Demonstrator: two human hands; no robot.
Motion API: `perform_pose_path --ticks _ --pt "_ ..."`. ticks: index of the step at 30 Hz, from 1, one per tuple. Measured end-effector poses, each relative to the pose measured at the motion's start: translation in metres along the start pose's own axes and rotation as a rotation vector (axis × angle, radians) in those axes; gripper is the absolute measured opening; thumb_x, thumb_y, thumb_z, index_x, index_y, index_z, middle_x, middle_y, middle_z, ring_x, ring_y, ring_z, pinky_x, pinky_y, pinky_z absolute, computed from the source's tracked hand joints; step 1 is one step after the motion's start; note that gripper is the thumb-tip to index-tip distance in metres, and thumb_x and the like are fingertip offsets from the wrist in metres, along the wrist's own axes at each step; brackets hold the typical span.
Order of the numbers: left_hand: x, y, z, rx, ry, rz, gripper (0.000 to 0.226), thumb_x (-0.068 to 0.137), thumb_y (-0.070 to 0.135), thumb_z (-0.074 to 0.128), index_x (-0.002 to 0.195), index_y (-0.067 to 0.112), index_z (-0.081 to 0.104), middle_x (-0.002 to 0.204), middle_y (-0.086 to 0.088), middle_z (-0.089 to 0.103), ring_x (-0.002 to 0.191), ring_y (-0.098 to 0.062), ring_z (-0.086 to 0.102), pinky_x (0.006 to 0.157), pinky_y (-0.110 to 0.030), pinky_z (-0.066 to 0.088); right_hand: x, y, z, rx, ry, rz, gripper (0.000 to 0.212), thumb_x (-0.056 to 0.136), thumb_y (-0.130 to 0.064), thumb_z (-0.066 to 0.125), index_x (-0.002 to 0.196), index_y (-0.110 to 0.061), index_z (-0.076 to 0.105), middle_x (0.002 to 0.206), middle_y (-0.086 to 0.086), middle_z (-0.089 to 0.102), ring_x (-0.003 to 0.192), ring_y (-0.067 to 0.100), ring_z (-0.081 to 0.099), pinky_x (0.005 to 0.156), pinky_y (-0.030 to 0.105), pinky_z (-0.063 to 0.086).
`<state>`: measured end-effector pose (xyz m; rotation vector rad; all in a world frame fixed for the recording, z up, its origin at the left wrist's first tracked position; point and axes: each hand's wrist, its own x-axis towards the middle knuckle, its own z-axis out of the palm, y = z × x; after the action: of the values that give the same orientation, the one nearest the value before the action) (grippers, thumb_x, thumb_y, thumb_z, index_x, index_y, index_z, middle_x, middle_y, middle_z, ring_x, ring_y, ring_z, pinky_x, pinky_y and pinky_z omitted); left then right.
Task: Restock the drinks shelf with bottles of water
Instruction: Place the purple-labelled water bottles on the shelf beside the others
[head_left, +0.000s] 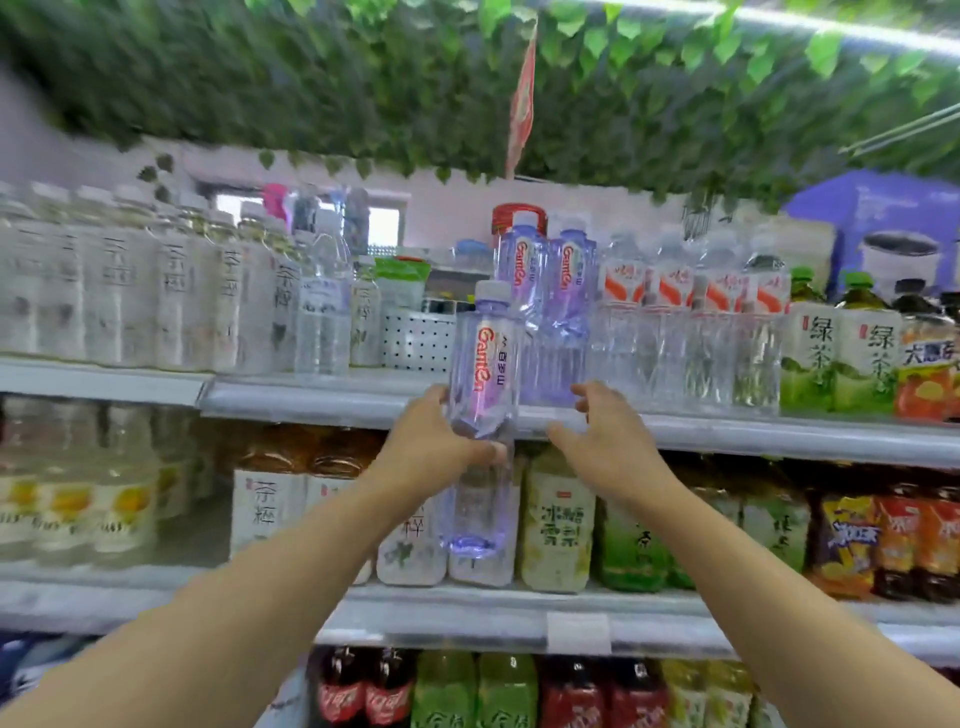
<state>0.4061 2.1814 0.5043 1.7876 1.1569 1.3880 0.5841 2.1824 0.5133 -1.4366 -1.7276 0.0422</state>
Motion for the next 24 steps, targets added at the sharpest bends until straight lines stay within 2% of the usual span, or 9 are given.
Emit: perform_pose_path --ticks 2,5,9,12,15,19,22,24 --pt "0.017 0.010 -0.018 0.004 0.010 0.026 0.051 0.069 0.009 0.081 0.093 0.031 0.042 0.089 0.001 0.064 0.085 -0.014 0.063 0.078 -0.030 0.052 0.012 -0.010 0.010 -0.033 0.014 -0.018 0.058 0.093 -0.031 0.056 0.143 -0.017 0.032 0.144 0.006 0.036 0.131 0.022 0.036 0.103 0.031 0.032" --pt "0.047 0.024 -0.043 0.006 0.028 0.076 0.052 0.069 0.011 0.082 0.103 0.025 0.045 0.097 -0.006 0.067 0.092 -0.020 0.064 0.072 -0.029 0.049 0.029 -0.025 0.027 -0.058 0.031 -0.027 0.059 0.092 -0.030 0.057 0.143 -0.015 0.031 0.147 0.005 0.033 0.135 0.022 0.031 0.108 0.034 0.029" --pt "0.091 0.036 -0.072 -0.020 -0.004 0.123 0.053 0.068 0.007 0.081 0.111 0.020 0.052 0.106 -0.006 0.065 0.100 -0.023 0.062 0.088 -0.038 0.050 0.048 -0.037 0.051 -0.152 0.070 -0.036 0.068 0.089 -0.036 0.060 0.145 -0.018 0.027 0.148 0.002 0.030 0.136 0.020 0.027 0.109 0.034 0.027" --pt "0.126 0.036 -0.087 -0.021 -0.024 0.156 0.045 0.069 0.007 0.080 0.101 0.022 0.052 0.101 -0.006 0.065 0.096 -0.023 0.064 0.084 -0.036 0.051 0.057 -0.041 0.065 -0.203 0.093 -0.033 0.067 0.088 -0.037 0.060 0.144 -0.020 0.027 0.146 0.000 0.029 0.135 0.018 0.025 0.108 0.033 0.027" --pt "0.160 0.027 -0.094 -0.020 -0.036 0.160 0.049 0.067 0.009 0.082 0.109 0.015 0.055 0.102 -0.006 0.064 0.095 -0.023 0.063 0.079 -0.033 0.049 0.061 -0.043 0.081 -0.261 0.105 -0.046 0.063 0.089 -0.039 0.058 0.142 -0.022 0.028 0.144 -0.001 0.027 0.134 0.017 0.023 0.107 0.030 0.026" --pt "0.191 0.009 -0.089 -0.024 -0.047 0.153 0.056 0.065 0.010 0.083 0.115 0.013 0.057 0.100 -0.005 0.064 0.093 -0.023 0.062 0.080 -0.037 0.051 0.064 -0.039 0.098 -0.358 0.164 -0.052 0.060 0.089 -0.046 0.056 0.140 -0.025 0.031 0.138 -0.005 0.030 0.128 0.015 0.025 0.106 0.028 0.027" --pt "0.206 -0.004 -0.082 -0.044 -0.063 0.142 0.050 0.066 0.010 0.083 0.108 0.015 0.056 0.095 -0.003 0.062 0.088 -0.021 0.060 0.071 -0.032 0.049 0.064 -0.036 0.104 -0.443 0.175 -0.056 0.057 0.089 -0.049 0.053 0.139 -0.027 0.033 0.135 -0.007 0.032 0.127 0.014 0.022 0.106 0.027 0.026" --pt "0.213 -0.011 -0.078 -0.061 -0.075 0.148 0.045 0.067 0.007 0.082 0.101 0.019 0.055 0.087 0.000 0.060 0.086 -0.021 0.058 0.076 -0.033 0.049 0.063 -0.033 0.108 -0.481 0.183 -0.065 0.056 0.089 -0.051 0.051 0.137 -0.027 0.036 0.135 -0.008 0.033 0.126 0.014 0.021 0.107 0.026 0.025"
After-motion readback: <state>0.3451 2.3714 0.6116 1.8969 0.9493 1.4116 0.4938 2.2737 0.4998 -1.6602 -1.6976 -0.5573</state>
